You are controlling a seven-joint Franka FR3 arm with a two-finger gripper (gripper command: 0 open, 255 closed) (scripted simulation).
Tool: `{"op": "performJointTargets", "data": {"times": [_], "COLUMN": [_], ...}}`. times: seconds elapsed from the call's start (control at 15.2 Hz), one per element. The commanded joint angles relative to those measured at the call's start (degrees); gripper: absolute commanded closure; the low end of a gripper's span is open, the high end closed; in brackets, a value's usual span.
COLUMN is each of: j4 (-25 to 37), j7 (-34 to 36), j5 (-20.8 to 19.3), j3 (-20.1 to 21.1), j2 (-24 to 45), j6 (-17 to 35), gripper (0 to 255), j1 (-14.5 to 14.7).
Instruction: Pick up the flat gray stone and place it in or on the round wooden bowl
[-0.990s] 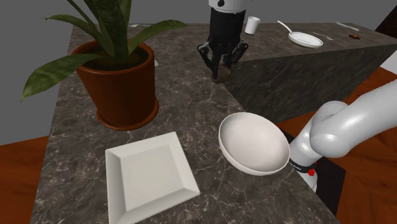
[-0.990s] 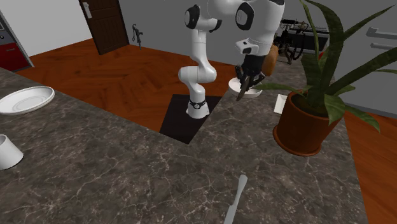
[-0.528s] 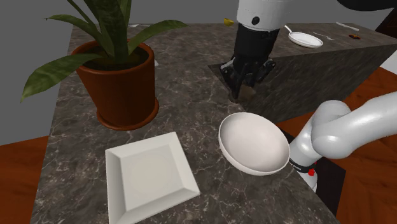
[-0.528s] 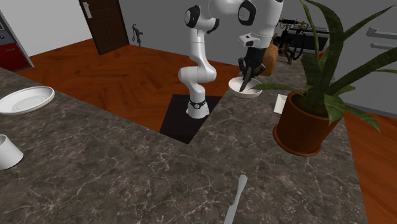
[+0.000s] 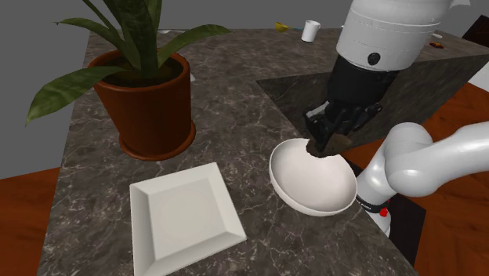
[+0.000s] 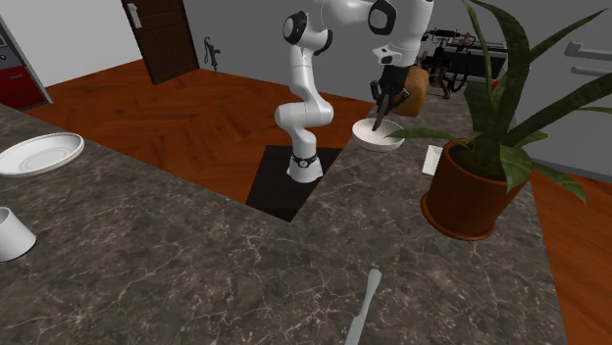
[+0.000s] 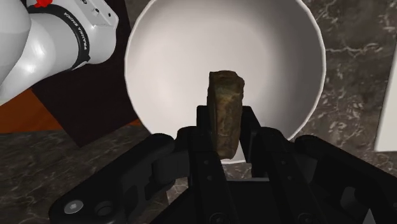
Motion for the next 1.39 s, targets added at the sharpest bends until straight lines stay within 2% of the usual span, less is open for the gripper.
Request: {"op": "performJointTargets", "data": {"times": [0.0, 0.66, 1.19, 1.25, 1.32], "j4": [-1.8, -10.3, -10.7, -10.7, -10.7], "j7": [0.1, -0.5, -0.5, -0.5, -0.5], "j5": [0.5, 2.3, 2.4, 2.4, 2.4], "j3": [0.3, 2.1, 2.2, 2.2, 2.2], "j2": [-0.8, -2.6, -2.7, -2.7, -2.7], "j6": [1.0, 7.9, 8.2, 8.2, 8.2], "gripper": [255, 255, 255, 0, 0], "j1": [0.4, 1.3, 1.3, 1.3, 1.3]}}
